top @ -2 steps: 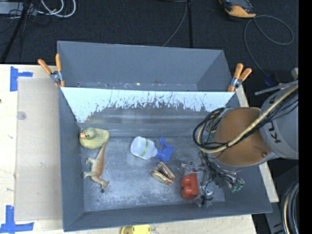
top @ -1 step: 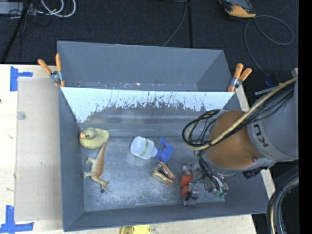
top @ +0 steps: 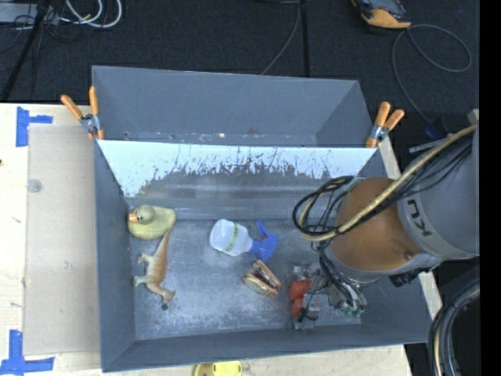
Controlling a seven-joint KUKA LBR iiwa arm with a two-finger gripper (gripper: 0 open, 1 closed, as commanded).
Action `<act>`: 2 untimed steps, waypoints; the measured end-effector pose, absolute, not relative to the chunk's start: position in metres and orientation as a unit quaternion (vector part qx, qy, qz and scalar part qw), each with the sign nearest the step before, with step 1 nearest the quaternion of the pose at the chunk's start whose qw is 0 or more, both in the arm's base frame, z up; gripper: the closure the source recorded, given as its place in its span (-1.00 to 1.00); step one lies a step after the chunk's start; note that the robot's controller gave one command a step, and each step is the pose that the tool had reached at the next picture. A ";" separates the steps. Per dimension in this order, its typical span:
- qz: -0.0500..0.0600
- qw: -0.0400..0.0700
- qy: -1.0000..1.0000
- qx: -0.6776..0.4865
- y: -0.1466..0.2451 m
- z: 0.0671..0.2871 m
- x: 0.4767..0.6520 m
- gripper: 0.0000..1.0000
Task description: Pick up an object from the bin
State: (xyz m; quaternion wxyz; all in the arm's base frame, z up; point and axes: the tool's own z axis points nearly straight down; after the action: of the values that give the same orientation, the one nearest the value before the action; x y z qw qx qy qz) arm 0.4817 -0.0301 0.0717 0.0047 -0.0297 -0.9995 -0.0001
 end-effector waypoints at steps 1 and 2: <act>0.000 0.005 -1.000 -0.029 -0.030 0.075 0.481 1.00; 0.000 0.004 -1.000 -0.029 -0.030 0.085 0.481 1.00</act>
Offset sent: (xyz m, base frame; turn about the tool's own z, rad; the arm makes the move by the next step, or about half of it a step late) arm 0.0000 0.0000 0.0002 0.0000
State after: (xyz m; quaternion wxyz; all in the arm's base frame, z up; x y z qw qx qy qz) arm 0.4810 -0.0299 0.0851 0.0041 -0.0292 -0.9996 -0.0003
